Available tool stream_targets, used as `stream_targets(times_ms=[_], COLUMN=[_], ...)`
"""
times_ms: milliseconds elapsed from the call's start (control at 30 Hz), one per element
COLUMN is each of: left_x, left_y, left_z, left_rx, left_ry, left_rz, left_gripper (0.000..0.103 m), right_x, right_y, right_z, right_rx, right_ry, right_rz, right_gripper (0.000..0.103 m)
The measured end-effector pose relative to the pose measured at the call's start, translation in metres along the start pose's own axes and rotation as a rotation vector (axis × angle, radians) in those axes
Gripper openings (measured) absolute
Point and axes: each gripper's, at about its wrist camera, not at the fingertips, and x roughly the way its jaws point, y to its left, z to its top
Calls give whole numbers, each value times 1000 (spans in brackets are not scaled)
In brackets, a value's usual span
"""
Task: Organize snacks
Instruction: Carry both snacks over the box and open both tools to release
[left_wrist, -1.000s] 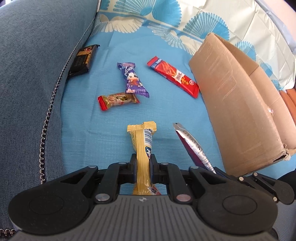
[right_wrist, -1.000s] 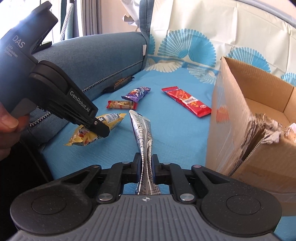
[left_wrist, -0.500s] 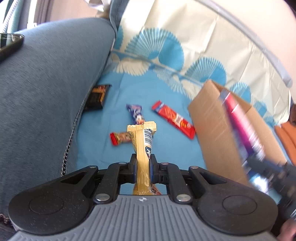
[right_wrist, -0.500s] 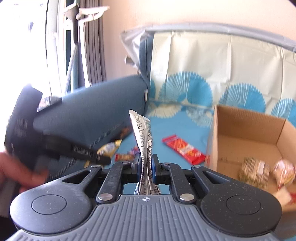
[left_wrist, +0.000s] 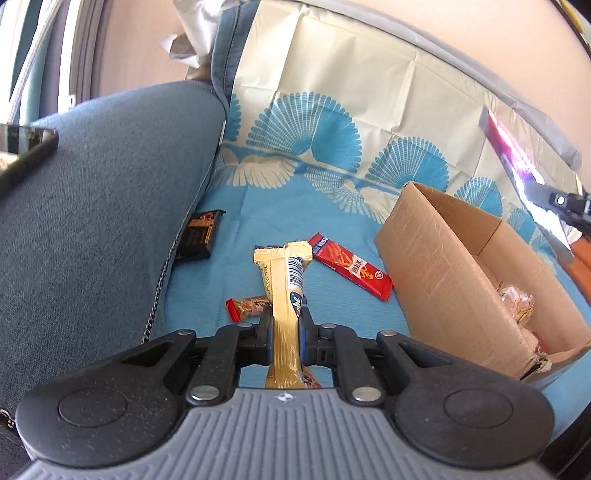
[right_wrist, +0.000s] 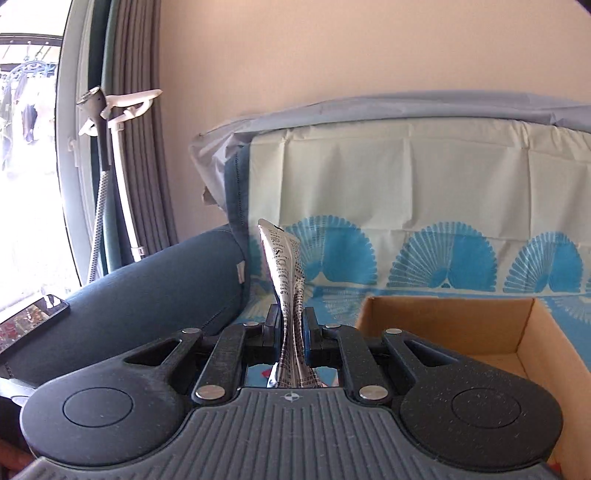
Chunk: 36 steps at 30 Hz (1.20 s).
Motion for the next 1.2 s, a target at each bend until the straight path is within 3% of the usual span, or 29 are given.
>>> stream_targets(times_ms=[67, 200, 400, 500, 867, 1067, 1200], left_x=[-2, -3, 3, 7, 40, 61, 68], left_y=[-7, -23, -34, -57, -203, -269, -291], left_z=[-1, -1, 11, 29, 107, 124, 130], left_rx=[38, 106, -34, -42, 44, 144, 161], left_ry=[-20, -38, 20, 15, -76, -94, -104], left_rz=[24, 60, 39, 22, -185, -260, -289], left_gripper=[13, 13, 13, 13, 13, 13, 13], right_x=[2, 2, 6, 2, -18, -21, -21], right_y=[-9, -29, -65, -83, -137, -151, -154], right_z=[-4, 2, 4, 8, 19, 17, 16], right_rx=[12, 46, 124, 166, 252, 286, 287], right_ry=[1, -49, -50, -45, -99, -102, -105], right_rz=[-50, -60, -129, -159, -342, -371, -380], right_gripper=[11, 11, 11, 11, 12, 12, 12])
